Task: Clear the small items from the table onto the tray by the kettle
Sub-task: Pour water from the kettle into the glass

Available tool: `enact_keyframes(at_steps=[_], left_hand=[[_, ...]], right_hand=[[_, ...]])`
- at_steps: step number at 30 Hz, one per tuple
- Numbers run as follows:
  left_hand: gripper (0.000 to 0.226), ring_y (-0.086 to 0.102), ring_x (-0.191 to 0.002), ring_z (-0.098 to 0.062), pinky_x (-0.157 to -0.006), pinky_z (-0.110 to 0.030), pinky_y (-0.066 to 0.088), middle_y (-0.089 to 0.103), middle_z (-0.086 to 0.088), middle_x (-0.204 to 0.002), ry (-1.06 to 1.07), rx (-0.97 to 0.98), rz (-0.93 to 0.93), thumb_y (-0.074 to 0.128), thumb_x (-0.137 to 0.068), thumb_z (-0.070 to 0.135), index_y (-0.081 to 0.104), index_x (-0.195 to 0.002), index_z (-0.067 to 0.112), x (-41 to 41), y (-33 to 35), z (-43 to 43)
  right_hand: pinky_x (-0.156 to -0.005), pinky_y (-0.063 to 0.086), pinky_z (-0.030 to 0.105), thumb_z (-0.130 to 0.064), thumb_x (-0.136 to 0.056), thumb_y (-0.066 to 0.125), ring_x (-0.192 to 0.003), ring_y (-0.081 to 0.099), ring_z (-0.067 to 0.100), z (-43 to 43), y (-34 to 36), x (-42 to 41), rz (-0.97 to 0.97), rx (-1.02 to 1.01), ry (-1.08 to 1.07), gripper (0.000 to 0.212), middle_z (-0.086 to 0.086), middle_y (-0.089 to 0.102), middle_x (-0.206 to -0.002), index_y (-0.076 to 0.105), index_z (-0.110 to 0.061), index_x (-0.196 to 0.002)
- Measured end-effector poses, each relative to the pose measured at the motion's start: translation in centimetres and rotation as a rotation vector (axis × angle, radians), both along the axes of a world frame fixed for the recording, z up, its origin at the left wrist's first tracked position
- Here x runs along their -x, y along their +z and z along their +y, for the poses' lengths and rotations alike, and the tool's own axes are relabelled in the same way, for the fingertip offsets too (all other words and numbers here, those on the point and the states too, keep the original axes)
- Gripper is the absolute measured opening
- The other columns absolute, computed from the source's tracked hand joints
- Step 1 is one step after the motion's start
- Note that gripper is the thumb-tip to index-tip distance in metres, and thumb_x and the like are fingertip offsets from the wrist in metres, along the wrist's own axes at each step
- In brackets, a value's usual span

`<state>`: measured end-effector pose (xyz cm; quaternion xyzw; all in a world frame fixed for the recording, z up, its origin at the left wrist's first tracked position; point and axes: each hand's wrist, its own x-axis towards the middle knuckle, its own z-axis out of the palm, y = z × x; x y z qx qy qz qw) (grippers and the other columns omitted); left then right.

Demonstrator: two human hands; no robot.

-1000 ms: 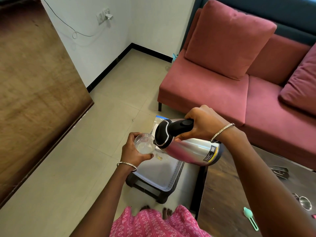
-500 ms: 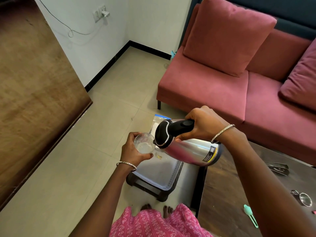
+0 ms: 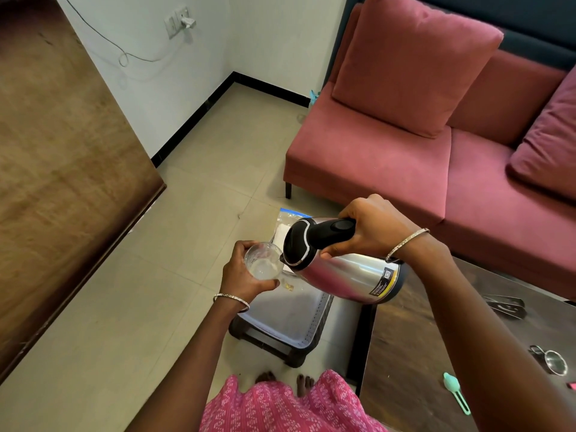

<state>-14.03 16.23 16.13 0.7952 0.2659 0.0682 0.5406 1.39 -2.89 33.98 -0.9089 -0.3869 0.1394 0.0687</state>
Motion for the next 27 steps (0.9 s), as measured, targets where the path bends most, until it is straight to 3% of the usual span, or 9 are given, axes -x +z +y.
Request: enact_keyframes(at_steps=[5, 8, 13, 16, 20, 23, 27], left_hand=[[0.086, 0.057, -0.091, -0.001, -0.064, 0.002, 0.04, 0.057, 0.021, -0.105, 0.006, 0.01, -0.006, 0.095, -0.041, 0.024, 0.047, -0.112, 0.029, 0.1, -0.2, 0.1], [0.086, 0.058, -0.092, -0.003, -0.069, -0.003, 0.041, 0.057, 0.023, -0.105, 0.017, 0.019, -0.002, 0.095, -0.04, 0.023, 0.047, -0.111, 0.031, 0.4, -0.4, 0.4], [0.086, 0.058, -0.096, -0.003, -0.07, 0.0, 0.041, 0.058, 0.025, -0.107, 0.058, 0.044, 0.005, 0.091, -0.035, 0.031, 0.046, -0.108, 0.037, 1.5, -0.9, 1.1], [0.086, 0.059, -0.098, -0.005, -0.074, -0.006, 0.043, 0.058, 0.024, -0.108, 0.085, 0.042, 0.014, 0.089, -0.034, 0.034, 0.047, -0.109, 0.036, 2.6, -1.3, 1.7], [0.088, 0.059, -0.099, -0.005, -0.078, -0.013, 0.046, 0.058, 0.024, -0.109, 0.111, 0.033, 0.035, 0.088, -0.033, 0.036, 0.047, -0.11, 0.035, 4.4, -1.4, 2.7], [0.088, 0.058, -0.1, 0.002, -0.078, -0.012, 0.046, 0.058, 0.025, -0.11, 0.131, 0.023, 0.048, 0.087, -0.033, 0.039, 0.047, -0.111, 0.035, 5.7, -1.3, 3.2], [0.088, 0.06, -0.104, -0.007, -0.087, -0.022, 0.05, 0.06, 0.015, -0.113, 0.156, 0.019, 0.06, 0.09, -0.037, 0.029, 0.048, -0.114, 0.029, 6.7, -1.4, 3.9]], right_hand=[[-0.049, 0.038, 0.033, -0.079, -0.049, 0.073, -0.046, 0.041, 0.016, -1.0, -0.8, -0.1, 0.042, -0.068, -0.076, 0.066, 0.001, 0.048, -0.045, 0.061, -0.014, -0.059], [-0.05, 0.041, 0.035, -0.079, -0.045, 0.075, -0.051, 0.048, 0.018, -1.8, -2.0, 0.1, 0.117, -0.151, -0.197, 0.065, 0.003, 0.059, -0.051, 0.068, -0.017, -0.065], [-0.047, 0.035, 0.028, -0.073, -0.046, 0.081, -0.047, 0.042, 0.009, -2.6, -5.1, 1.0, 0.252, -0.311, -0.368, 0.064, -0.002, 0.054, -0.049, 0.07, -0.013, -0.068], [-0.048, 0.045, 0.028, -0.067, -0.049, 0.084, -0.049, 0.055, 0.009, -2.5, -7.7, 2.2, 0.315, -0.41, -0.504, 0.056, -0.002, 0.069, -0.057, 0.076, -0.019, -0.075], [-0.045, 0.041, 0.021, -0.06, -0.056, 0.085, -0.044, 0.051, 0.001, -1.1, -12.2, 4.3, 0.355, -0.52, -0.687, 0.042, -0.011, 0.06, -0.048, 0.068, -0.022, -0.059], [-0.056, 0.054, 0.029, -0.053, -0.064, 0.084, -0.059, 0.067, 0.009, 0.4, -16.1, 6.1, 0.417, -0.593, -0.849, 0.035, -0.006, 0.071, -0.062, 0.073, -0.021, -0.072], [-0.06, 0.049, 0.029, -0.05, -0.075, 0.078, -0.065, 0.065, 0.016, 2.7, -20.8, 8.1, 0.416, -0.613, -0.992, 0.034, 0.0, 0.069, -0.067, 0.069, -0.017, -0.076]])
